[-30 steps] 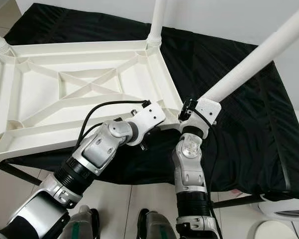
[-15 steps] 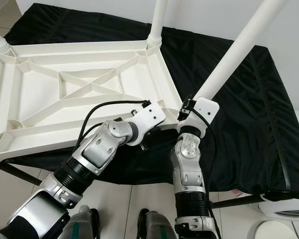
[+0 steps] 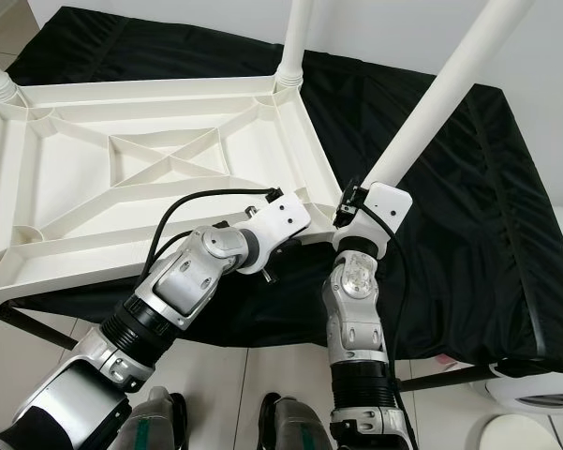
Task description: Building children table
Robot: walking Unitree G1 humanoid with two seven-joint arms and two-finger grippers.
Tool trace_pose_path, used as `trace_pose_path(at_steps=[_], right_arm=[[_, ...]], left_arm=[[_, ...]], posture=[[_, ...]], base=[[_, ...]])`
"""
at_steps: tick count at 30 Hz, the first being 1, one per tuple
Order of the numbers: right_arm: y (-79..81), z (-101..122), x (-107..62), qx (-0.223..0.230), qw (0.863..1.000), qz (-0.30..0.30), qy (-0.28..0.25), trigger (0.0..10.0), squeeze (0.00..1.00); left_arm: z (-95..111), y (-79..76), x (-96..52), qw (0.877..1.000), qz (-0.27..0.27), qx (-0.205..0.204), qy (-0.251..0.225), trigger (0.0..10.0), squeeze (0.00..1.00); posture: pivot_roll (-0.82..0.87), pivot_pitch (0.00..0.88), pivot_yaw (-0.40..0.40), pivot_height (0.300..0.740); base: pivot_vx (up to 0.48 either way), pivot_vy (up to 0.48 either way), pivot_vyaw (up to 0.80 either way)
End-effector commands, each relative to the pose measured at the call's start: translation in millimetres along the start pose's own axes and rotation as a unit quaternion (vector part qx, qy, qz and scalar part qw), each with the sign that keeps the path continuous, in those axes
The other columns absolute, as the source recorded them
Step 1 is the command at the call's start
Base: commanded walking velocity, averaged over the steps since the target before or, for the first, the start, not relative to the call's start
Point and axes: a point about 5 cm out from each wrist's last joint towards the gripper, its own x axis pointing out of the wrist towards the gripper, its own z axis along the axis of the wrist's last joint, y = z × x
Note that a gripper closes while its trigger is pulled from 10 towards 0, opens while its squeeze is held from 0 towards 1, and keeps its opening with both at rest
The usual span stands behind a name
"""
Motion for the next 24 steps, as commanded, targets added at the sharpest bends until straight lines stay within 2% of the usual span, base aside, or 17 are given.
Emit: trace_pose_path(at_steps=[1,3,4,6,7,16,17,18,20,21,24], right_arm=[[-2.6,-10.6,-0.7,-0.004,1.000,0.005,0.028,10.0,0.00],[-2.2,-10.5,0.0,-0.003,1.000,0.008,0.028,10.0,0.00],[-2.0,-11.0,0.7,0.000,0.999,0.010,0.030,10.0,0.00],[-1.9,-11.4,1.2,0.002,0.999,0.011,0.032,10.0,0.00],[-1.8,-11.1,2.0,-0.001,0.999,0.016,0.029,10.0,0.00],[-2.5,-8.1,9.4,0.001,0.999,0.033,0.024,10.0,0.00],[-3.7,-6.9,12.3,0.002,0.999,0.034,0.022,10.0,0.00],[-4.5,-5.9,14.4,0.003,0.999,0.036,0.021,10.0,0.00],[-4.9,-4.7,16.9,0.006,0.999,0.039,0.019,10.0,0.00],[-5.4,-2.6,20.3,0.008,0.999,0.046,0.016,10.0,0.00],[-6.3,1.5,27.0,0.011,0.998,0.065,0.010,10.0,0.00]], left_arm=[[-2.0,6.0,2.9,0.999,0.027,-0.003,0.017,10.0,0.00],[-2.5,6.3,2.9,1.000,0.026,-0.004,0.018,10.0,0.00],[-1.9,6.4,2.0,1.000,0.021,-0.010,0.011,10.0,0.22],[-1.5,6.4,1.3,1.000,0.019,-0.015,0.007,10.0,0.22],[0.0,6.3,0.1,1.000,0.013,-0.023,-0.002,10.0,1.00],[12.8,17.7,-7.9,0.998,0.039,-0.018,-0.051,10.0,1.00],[18.9,21.6,-11.9,0.996,0.049,-0.019,-0.076,10.0,0.45],[23.3,24.3,-15.2,0.994,0.054,-0.020,-0.096,10.0,0.23],[26.3,26.3,-17.6,0.992,0.054,-0.027,-0.108,10.0,0.23],[29.5,29.2,-20.2,0.991,0.055,-0.037,-0.120,10.0,0.08],[34.7,35.1,-25.4,0.988,0.061,-0.047,-0.137,10.0,0.08]], posture=[[0.04,0.107,-0.098,0.740],[0.04,0.106,-0.099,0.740],[0.04,0.105,-0.099,0.740],[0.04,0.102,-0.100,0.740],[0.04,0.099,-0.103,0.740],[0.04,0.082,-0.109,0.740],[0.04,0.076,-0.111,0.740],[0.04,0.076,-0.111,0.740],[0.04,0.072,-0.114,0.740],[0.05,0.071,-0.115,0.740],[0.05,0.071,-0.117,0.740]], base=[[0.000,0.000,0.00],[0.000,0.000,0.00],[0.000,0.000,0.00],[0.000,0.000,0.00],[0.000,0.000,0.00],[0.000,0.000,0.00],[0.000,0.000,0.00],[0.000,0.000,0.00],[0.000,0.000,0.00],[0.000,0.000,0.00],[0.000,0.000,0.00]])
